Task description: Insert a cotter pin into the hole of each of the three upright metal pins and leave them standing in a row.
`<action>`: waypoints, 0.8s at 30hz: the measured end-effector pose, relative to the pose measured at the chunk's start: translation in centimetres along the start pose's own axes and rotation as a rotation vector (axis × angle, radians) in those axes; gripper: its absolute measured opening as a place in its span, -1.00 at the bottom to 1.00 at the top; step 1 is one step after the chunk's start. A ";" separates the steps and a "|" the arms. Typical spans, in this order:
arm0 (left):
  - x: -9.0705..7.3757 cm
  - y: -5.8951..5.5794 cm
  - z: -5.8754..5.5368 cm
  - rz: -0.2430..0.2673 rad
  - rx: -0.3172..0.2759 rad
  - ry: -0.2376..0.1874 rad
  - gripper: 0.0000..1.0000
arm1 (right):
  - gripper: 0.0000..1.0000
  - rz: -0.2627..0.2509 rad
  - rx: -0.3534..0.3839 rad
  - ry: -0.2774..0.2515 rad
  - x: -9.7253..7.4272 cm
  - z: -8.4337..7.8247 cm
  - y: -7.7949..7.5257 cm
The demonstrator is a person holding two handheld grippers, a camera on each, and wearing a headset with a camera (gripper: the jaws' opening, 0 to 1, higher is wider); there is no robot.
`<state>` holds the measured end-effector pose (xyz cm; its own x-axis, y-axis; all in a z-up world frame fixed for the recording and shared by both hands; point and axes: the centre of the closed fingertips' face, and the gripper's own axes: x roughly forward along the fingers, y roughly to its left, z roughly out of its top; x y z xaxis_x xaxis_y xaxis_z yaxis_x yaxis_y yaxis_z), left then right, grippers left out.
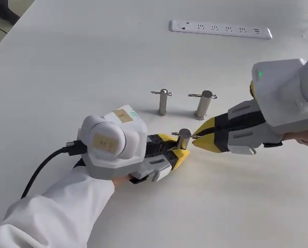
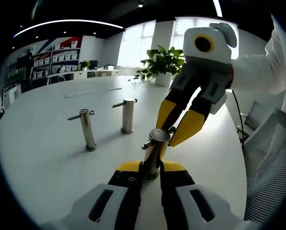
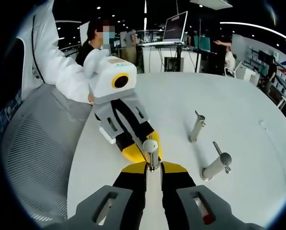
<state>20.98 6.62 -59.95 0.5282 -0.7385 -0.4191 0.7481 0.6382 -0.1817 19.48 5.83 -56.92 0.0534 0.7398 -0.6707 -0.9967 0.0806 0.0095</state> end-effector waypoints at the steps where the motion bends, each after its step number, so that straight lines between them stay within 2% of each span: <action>1: 0.0 0.0 0.0 0.001 -0.004 -0.001 -0.75 | -0.87 0.006 0.006 -0.002 -0.2 0.0 0.1; 6: 0.0 0.0 -0.1 0.002 -0.004 0.000 -0.75 | -0.99 0.003 0.011 0.012 -1.0 -0.6 0.2; 11: 0.0 0.0 -0.1 0.004 -0.007 0.002 -0.75 | -1.00 -0.003 0.017 0.015 -1.3 -0.8 0.2; 24: 0.1 0.0 -0.1 0.007 -0.017 -0.002 -0.75 | -1.00 -0.010 0.042 -0.005 -0.4 0.2 0.2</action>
<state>21.01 6.58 -60.10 0.5339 -0.7347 -0.4186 0.7377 0.6466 -0.1942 19.30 5.68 -56.51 0.0643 0.7422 -0.6671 -0.9926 0.1164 0.0339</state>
